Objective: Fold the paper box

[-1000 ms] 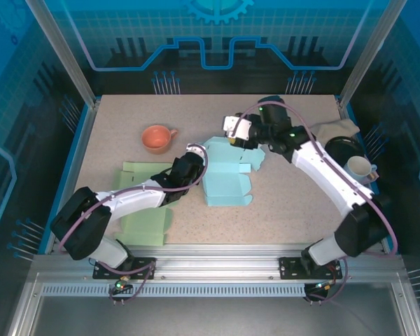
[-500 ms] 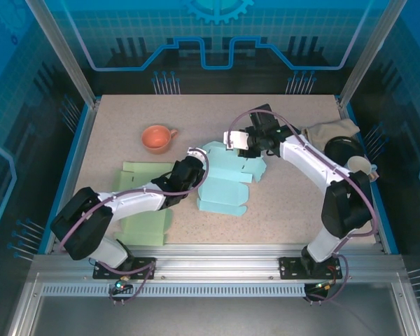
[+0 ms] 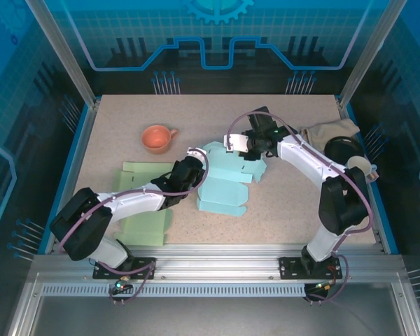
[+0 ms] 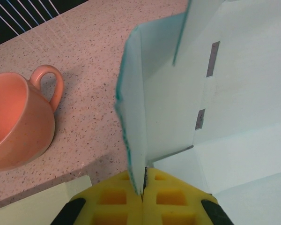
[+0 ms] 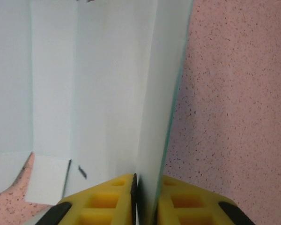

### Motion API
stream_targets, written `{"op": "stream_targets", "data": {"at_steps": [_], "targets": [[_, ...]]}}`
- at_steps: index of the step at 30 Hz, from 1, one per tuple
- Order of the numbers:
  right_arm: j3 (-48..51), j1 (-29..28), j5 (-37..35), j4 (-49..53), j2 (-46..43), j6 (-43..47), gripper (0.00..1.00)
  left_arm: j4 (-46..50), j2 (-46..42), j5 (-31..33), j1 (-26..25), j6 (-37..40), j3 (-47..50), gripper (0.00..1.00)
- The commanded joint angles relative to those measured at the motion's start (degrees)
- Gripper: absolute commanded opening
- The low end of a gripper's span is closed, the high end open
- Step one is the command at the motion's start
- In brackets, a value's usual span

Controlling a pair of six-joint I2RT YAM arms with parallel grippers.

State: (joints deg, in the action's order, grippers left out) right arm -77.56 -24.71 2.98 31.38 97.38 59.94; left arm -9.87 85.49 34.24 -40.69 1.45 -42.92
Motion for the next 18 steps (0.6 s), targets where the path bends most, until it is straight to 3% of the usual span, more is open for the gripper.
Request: {"op": "stream_targets", "data": {"at_steps": [1,4,8,10,14,18], "targets": [[0.48,-0.15,-0.87,2.14,-0.63,-0.65,0.13,-2.55,-1.42,-0.05,-0.24,-0.93,1.31,0.00],[0.91,-0.64,-1.74,2.31,-0.70,-1.46,0.13,-3.55,-1.47,-0.60,-0.24,-2.00,1.65,0.00],[1.47,-0.70,-1.93,2.23,-1.21,-4.63,0.00,-3.23,-1.33,-0.81,-0.24,-4.83,1.61,0.01],[1.82,-0.88,-2.90,2.21,-1.85,-7.03,0.00,-3.14,-2.70,-1.36,-0.03,-7.29,2.56,0.05],[2.73,-1.90,-4.57,2.65,-2.83,-9.00,0.00,-2.10,-10.42,-6.44,1.73,-13.62,5.32,0.28],[1.67,-2.27,-6.74,3.92,-2.64,-11.21,0.00,2.32,-20.08,-13.86,5.68,-22.61,6.24,0.27]]}}
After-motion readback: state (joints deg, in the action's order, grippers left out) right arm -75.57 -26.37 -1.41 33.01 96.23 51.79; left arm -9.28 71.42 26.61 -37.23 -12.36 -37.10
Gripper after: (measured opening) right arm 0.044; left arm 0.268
